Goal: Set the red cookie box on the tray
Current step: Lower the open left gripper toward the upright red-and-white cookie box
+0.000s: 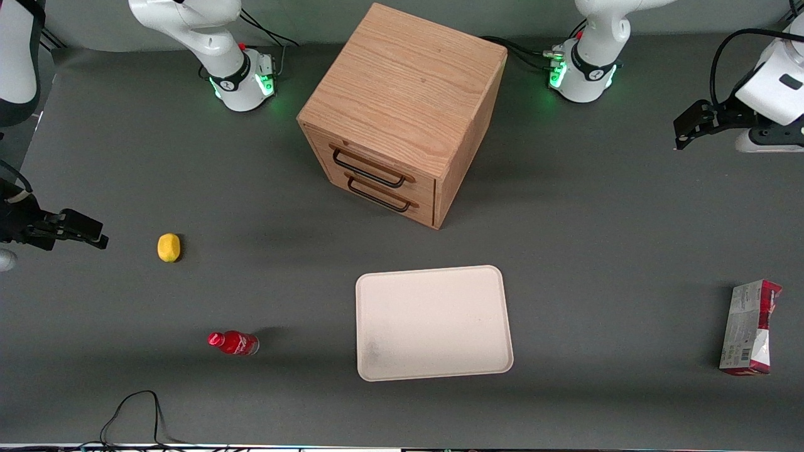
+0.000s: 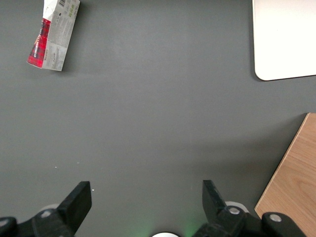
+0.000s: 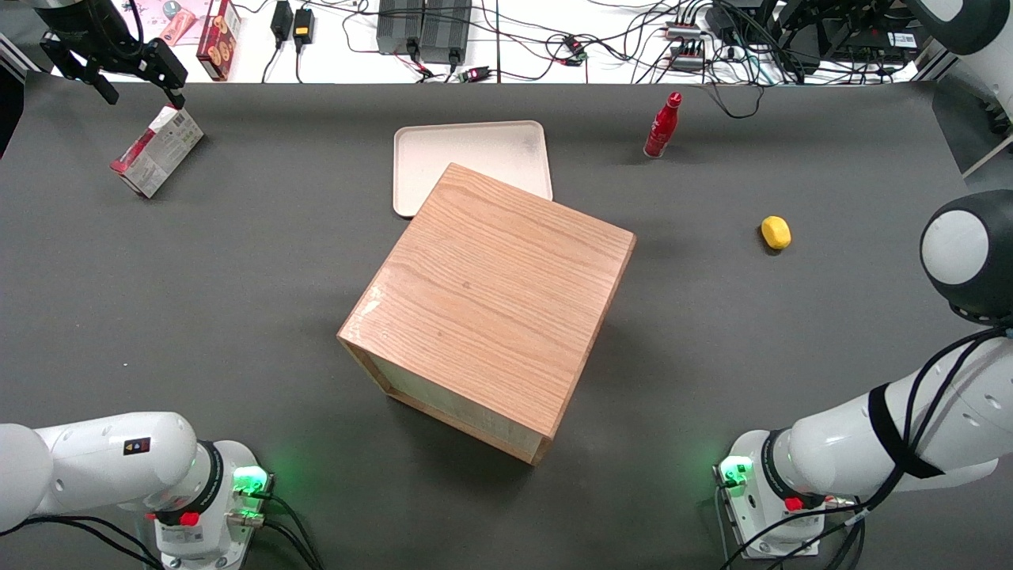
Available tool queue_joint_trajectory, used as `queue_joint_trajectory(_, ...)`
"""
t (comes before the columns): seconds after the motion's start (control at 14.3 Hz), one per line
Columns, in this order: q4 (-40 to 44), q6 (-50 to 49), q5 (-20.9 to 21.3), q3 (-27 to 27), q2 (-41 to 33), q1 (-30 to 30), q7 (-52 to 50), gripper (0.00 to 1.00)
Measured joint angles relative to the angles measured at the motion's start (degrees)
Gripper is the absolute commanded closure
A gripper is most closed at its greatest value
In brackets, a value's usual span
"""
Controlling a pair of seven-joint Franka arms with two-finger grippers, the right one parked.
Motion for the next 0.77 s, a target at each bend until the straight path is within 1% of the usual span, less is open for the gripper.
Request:
queue_joint_trajectory(0.21,-0.08,0.23,-0.35,0.00,0.00,0.00,0.01,0.00)
queue_joint_trajectory(0.49,-0.30,2.87,-0.79,0.81,0.60,-0.02,0.56,0.00)
queue_joint_trajectory(0.63,0.71,4.09,-0.78,3.36,3.22,-0.01,4.67,0.00)
queue_joint_trajectory(0.77,4.36,5.05,-0.77,7.47,9.00,0.00,11.75,0.00)
